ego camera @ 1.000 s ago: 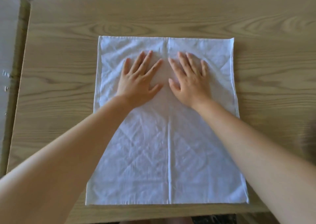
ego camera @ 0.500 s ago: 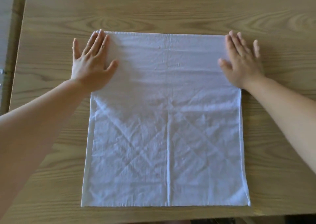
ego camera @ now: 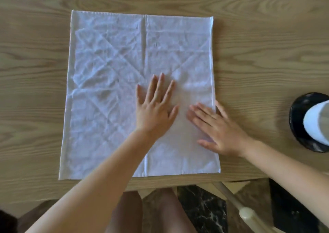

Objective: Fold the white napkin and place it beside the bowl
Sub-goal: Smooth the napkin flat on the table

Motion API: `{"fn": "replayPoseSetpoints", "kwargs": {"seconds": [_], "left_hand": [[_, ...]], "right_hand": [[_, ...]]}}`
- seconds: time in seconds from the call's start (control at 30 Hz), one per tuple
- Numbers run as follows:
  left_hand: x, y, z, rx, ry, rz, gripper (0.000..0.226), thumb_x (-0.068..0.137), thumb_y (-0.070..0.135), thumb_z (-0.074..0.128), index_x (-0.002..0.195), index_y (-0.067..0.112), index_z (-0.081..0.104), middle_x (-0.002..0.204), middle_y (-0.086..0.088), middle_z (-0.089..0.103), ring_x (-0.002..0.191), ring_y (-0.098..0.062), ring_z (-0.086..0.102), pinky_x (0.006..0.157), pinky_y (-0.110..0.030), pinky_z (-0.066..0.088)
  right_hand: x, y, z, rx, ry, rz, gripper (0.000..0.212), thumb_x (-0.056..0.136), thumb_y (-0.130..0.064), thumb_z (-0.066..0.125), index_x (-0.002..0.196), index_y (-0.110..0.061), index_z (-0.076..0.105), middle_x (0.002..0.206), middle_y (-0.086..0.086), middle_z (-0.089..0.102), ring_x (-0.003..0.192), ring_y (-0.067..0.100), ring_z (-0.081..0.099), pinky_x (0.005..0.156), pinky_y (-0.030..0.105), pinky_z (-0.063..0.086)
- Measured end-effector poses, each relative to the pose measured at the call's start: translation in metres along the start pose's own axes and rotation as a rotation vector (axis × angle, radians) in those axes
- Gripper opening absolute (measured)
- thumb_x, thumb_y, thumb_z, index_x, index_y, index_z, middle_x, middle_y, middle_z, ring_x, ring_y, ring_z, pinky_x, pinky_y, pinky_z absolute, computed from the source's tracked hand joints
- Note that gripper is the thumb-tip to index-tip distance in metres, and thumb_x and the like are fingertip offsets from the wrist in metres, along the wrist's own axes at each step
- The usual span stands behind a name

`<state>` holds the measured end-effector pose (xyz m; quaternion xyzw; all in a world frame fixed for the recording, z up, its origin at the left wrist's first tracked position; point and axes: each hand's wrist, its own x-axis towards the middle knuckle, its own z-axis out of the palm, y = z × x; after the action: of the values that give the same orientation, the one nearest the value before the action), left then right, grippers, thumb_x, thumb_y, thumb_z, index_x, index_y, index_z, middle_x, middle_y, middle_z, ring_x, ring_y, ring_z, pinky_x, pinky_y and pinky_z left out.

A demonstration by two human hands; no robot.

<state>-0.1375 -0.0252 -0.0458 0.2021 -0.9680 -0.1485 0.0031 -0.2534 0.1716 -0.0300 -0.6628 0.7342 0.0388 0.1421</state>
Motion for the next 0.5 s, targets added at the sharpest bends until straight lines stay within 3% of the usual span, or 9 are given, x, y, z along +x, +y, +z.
{"fn": "replayPoseSetpoints", "kwargs": {"seconds": [0.17,0.33,0.5], "left_hand": [[-0.050,0.066,0.019,0.006,-0.066,0.146,0.055,0.095,0.038,0.030,0.147,0.022,0.029,0.156,-0.006,0.022,0.144,-0.025,0.013,0.112,-0.058,0.010],[-0.070,0.075,0.023,0.037,-0.089,0.176,0.055,0.095,0.039,0.029,0.147,0.020,0.027,0.156,-0.005,0.020,0.144,-0.024,0.011,0.114,-0.054,0.007],[-0.085,0.078,0.021,0.058,-0.169,0.202,0.067,0.095,0.054,0.021,0.149,0.014,0.020,0.157,-0.005,0.013,0.145,-0.021,0.009,0.114,-0.054,0.009]], "right_hand": [[-0.060,-0.013,0.010,-0.047,-0.102,-0.087,0.078,0.089,-0.062,0.032,0.147,-0.013,0.015,0.156,0.005,0.004,0.145,0.020,0.001,0.113,0.052,0.003],[-0.090,-0.013,0.017,-0.048,-0.071,-0.135,0.071,0.090,-0.057,0.034,0.148,-0.019,0.018,0.156,0.006,0.016,0.144,0.021,0.008,0.113,0.052,0.010],[-0.095,-0.009,0.020,-0.026,0.172,-0.234,0.039,0.092,-0.036,0.053,0.127,-0.019,0.055,0.141,0.008,0.046,0.135,0.024,0.036,0.108,0.049,0.030]]}}
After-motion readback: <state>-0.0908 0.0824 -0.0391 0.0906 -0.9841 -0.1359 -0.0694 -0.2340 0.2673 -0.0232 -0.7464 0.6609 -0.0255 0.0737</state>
